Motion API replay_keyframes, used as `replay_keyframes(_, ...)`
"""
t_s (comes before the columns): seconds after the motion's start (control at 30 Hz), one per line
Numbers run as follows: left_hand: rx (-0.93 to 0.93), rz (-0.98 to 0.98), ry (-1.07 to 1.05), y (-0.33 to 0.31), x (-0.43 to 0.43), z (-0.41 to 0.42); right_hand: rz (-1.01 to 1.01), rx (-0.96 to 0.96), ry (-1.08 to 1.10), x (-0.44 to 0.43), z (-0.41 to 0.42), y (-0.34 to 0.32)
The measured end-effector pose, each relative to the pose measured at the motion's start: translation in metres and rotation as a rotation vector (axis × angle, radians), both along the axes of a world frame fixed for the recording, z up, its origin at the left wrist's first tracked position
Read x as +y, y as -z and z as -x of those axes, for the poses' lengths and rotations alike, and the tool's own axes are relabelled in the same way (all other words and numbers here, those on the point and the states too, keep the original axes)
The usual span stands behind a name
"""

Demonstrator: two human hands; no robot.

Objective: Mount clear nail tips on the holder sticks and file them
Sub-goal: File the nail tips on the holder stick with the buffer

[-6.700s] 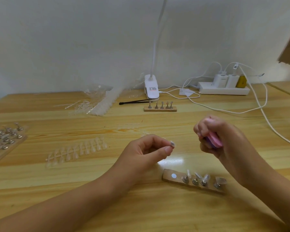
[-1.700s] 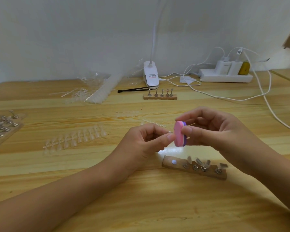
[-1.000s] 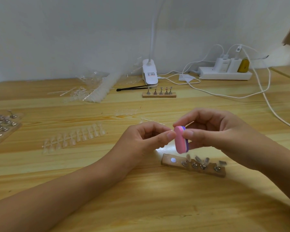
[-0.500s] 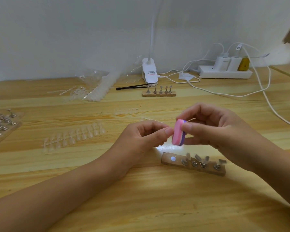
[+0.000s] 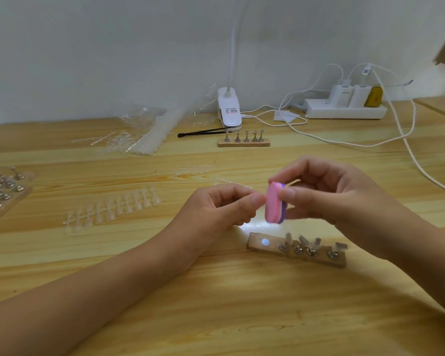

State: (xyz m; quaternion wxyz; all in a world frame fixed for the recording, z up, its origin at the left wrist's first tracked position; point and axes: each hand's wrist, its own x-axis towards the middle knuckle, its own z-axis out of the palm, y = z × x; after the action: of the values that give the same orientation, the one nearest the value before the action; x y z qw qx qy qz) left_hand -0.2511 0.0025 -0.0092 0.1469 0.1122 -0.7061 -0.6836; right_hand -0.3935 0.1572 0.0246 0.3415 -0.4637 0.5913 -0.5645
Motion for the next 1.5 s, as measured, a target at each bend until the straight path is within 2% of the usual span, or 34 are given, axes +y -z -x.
replay_keyframes(0.17,0.019,0.014,0.01,0.0003,0.0013,0.0001,-0.048,-0.013,-0.059,0.0018,0.0016,-0.0013)
replay_keyframes(0.27,0.015,-0.003,-0.002,0.0002,0.0006,0.0001,-0.019,-0.011,0.004,0.0016,0.004,-0.0009)
replay_keyframes(0.37,0.012,-0.002,-0.005,0.0002,0.0009,-0.0003,-0.059,0.005,-0.064,0.0019,0.0025,-0.0019)
replay_keyframes(0.7,0.013,0.006,-0.033,-0.0006,0.002,-0.001,0.066,-0.02,0.062,0.0023,0.0044,-0.0038)
replay_keyframes(0.83,-0.008,0.013,-0.044,-0.0005,0.0033,-0.0005,-0.039,0.035,-0.059,0.0038,0.0018,-0.0053)
replay_keyframes(1.03,-0.003,-0.024,-0.051,-0.0006,0.0027,0.0001,0.061,0.007,0.068,0.0041,0.0089,-0.0085)
replay_keyframes(1.23,0.003,0.008,-0.029,-0.0017,0.0026,-0.0009,-0.006,0.099,-0.027,0.0031,0.0002,-0.0045)
replay_keyframes(1.37,-0.006,0.021,-0.021,-0.0028,0.0037,-0.0009,0.056,0.061,0.062,0.0032,0.0022,-0.007)
replay_keyframes(1.5,0.005,0.001,-0.024,-0.002,0.0034,-0.0002,-0.041,0.097,-0.077,0.0042,0.0011,-0.0062)
